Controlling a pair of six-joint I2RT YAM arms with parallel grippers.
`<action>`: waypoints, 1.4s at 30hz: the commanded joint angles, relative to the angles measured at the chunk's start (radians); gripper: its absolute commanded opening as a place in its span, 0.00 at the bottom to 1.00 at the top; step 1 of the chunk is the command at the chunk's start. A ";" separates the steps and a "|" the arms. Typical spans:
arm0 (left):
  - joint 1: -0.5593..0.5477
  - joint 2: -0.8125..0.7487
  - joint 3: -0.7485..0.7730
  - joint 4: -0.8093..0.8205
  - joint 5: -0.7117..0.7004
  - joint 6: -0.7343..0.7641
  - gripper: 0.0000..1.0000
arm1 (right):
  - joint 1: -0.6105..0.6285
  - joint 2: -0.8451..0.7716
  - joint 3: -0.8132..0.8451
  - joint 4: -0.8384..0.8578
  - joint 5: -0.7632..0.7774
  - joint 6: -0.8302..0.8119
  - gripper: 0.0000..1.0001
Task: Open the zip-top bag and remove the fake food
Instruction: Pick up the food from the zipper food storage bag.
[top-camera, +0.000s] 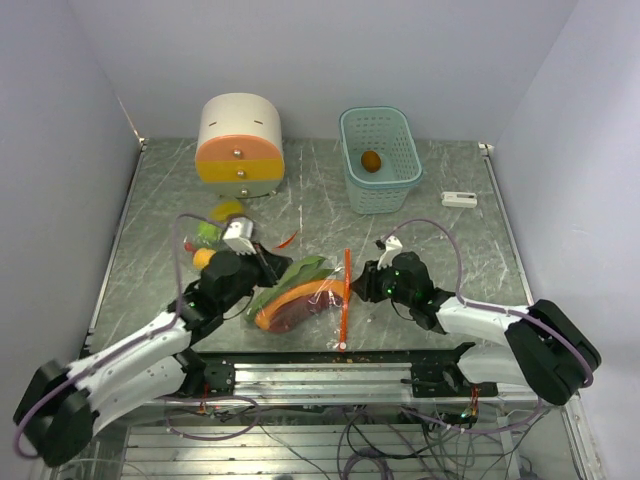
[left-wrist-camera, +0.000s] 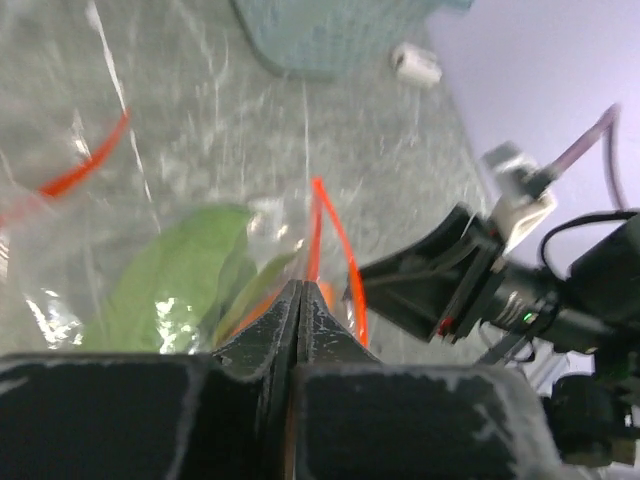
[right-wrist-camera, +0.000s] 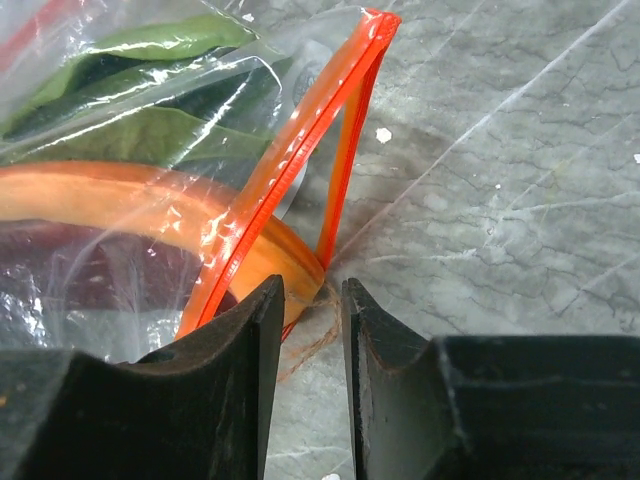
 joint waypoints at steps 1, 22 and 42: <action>-0.005 0.176 -0.070 0.245 0.170 -0.054 0.07 | 0.005 0.031 -0.004 0.070 -0.028 0.001 0.31; -0.009 0.529 -0.261 0.463 0.089 -0.077 0.07 | 0.005 0.170 -0.012 0.213 -0.108 0.026 0.69; -0.044 0.755 -0.216 0.588 0.055 -0.111 0.07 | 0.038 0.054 -0.173 0.349 -0.303 0.109 0.75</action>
